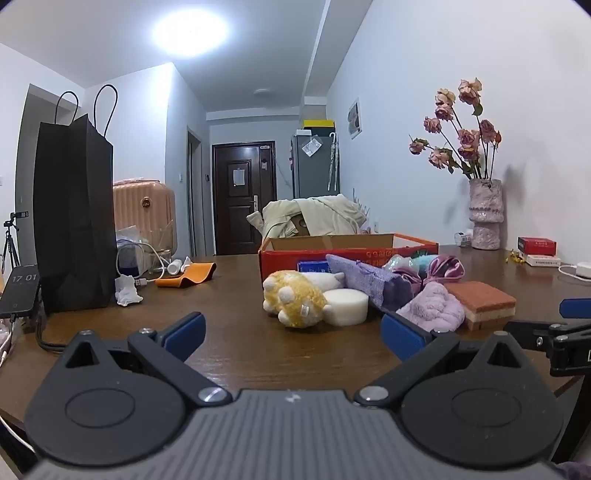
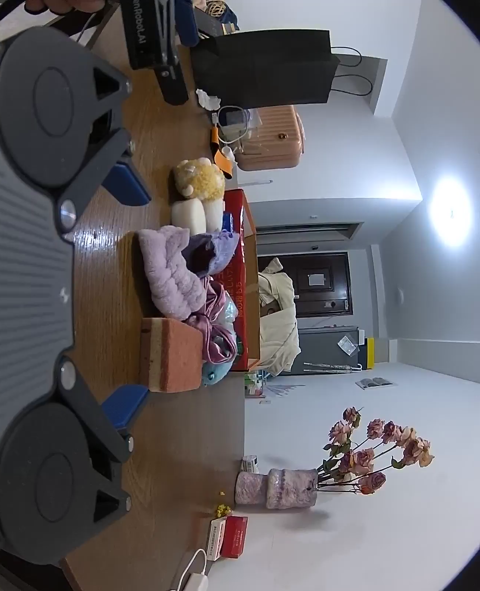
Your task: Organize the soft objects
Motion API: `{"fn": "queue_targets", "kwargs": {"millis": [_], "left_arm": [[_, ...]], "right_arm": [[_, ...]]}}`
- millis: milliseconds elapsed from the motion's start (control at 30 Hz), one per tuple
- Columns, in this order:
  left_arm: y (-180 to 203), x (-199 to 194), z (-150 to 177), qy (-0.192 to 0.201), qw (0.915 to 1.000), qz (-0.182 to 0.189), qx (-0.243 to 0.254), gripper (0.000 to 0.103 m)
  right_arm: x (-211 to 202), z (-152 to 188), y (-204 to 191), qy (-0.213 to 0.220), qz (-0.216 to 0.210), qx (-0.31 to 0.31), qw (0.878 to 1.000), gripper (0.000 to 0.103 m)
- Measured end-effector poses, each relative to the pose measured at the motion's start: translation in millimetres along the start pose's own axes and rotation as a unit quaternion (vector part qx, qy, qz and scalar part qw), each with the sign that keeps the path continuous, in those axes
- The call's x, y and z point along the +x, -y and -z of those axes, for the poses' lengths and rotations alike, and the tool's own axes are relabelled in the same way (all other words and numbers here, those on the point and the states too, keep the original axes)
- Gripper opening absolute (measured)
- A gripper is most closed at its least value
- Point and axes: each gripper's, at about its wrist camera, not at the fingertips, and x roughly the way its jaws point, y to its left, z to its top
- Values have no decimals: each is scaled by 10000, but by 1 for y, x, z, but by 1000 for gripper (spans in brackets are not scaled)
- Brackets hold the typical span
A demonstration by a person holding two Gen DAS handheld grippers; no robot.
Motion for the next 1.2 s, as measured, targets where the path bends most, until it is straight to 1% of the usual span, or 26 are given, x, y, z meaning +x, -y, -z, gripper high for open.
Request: {"fn": "queue_targets", "kwargs": {"millis": [100, 133, 167, 200, 233, 367, 633, 1200], "left_arm": [[2, 4, -2, -37, 10000, -5, -43, 103], [2, 6, -2, -81, 10000, 9, -58, 103], [2, 4, -8, 19, 10000, 49, -24, 103], [3, 5, -9, 1, 10000, 62, -24, 103], [-5, 6, -6, 30, 9999, 104, -103, 103], [-7, 5, -8, 50, 9999, 141, -72, 103], [0, 9, -14, 96, 9999, 102, -41, 103], [-5, 7, -22, 217, 9997, 19, -78, 103]], "right_arm": [[4, -1, 0, 1, 1, 11, 10000, 103], [1, 0, 4, 73, -16, 125, 9999, 103], [2, -5, 4, 61, 0, 121, 9999, 103], [2, -6, 4, 55, 15, 120, 9999, 103], [3, -6, 4, 46, 18, 134, 9999, 103], [8, -11, 5, -2, 0, 192, 9998, 103], [8, -14, 6, -30, -51, 192, 9998, 103], [9, -18, 6, 30, -57, 203, 9998, 103]]}}
